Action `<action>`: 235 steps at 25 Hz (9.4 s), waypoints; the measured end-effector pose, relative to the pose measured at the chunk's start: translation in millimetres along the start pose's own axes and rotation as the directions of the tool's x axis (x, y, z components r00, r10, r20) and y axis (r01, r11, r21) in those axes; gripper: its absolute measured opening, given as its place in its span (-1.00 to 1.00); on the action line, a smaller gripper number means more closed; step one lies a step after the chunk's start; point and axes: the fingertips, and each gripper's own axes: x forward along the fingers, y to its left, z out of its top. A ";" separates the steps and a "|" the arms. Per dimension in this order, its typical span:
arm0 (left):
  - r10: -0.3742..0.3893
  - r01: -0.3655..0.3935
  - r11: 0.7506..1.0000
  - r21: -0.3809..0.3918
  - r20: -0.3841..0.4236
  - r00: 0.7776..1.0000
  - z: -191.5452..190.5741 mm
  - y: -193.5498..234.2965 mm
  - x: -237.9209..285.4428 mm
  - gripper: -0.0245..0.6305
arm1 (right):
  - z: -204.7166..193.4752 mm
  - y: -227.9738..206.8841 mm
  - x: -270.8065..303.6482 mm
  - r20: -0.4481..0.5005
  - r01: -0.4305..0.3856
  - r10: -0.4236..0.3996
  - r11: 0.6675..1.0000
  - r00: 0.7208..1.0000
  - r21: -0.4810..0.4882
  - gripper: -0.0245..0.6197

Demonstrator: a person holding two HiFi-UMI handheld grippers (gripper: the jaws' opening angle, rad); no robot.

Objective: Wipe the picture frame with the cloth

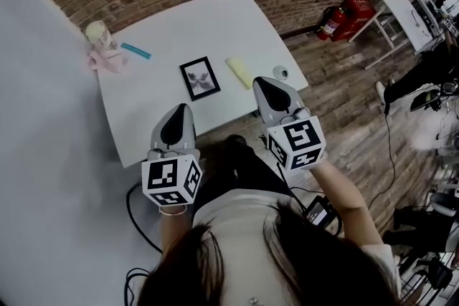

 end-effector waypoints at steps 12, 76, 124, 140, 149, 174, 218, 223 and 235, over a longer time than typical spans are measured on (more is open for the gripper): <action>0.037 -0.040 0.998 -0.044 -0.066 0.997 -26.1 24.6 38.1 -0.84 | -41.5 -18.8 45.9 -0.123 -0.045 0.041 0.998 0.992 -0.033 -0.77; 0.100 -0.194 0.974 -0.121 -0.536 0.838 -128.2 110.5 176.9 -0.73 | -266.8 -77.0 186.5 -0.752 -0.288 0.270 0.951 0.602 0.111 -0.61; -0.234 -0.021 0.945 -0.326 -0.720 0.654 -224.9 120.1 171.1 -0.56 | -178.4 19.6 297.2 -0.674 -0.432 0.258 0.896 0.693 -0.101 -0.77; -0.226 -0.021 0.950 -0.311 -0.733 0.641 -220.3 120.8 173.0 -0.53 | -188.5 80.7 320.4 -0.691 -0.558 0.370 0.828 0.621 -0.058 -0.77; -0.231 -0.009 0.952 -0.304 -0.740 0.632 -226.5 122.3 173.1 -0.53 | -203.7 100.8 327.3 -0.707 -0.593 0.408 0.805 0.578 -0.021 -0.77; -0.223 -0.018 0.954 -0.299 -0.751 0.621 -226.8 125.0 173.4 -0.53 | -208.0 82.8 328.0 -0.709 -0.519 0.387 0.854 0.589 0.035 -0.78; -0.221 -0.029 0.953 -0.302 -0.758 0.614 -226.4 124.1 173.2 -0.53 | -215.8 0.6 314.1 -0.704 -0.314 0.267 0.947 0.658 0.065 -0.78; -0.220 -0.033 0.952 -0.303 -0.759 0.613 -226.9 124.5 172.3 -0.53 | -217.1 -8.9 311.9 -0.704 -0.292 0.248 0.954 0.665 0.061 -0.78; -0.218 -0.037 0.952 -0.304 -0.759 0.614 -226.8 124.3 172.2 -0.53 | -218.8 -24.3 308.2 -0.710 -0.257 0.216 0.965 0.671 0.051 -0.78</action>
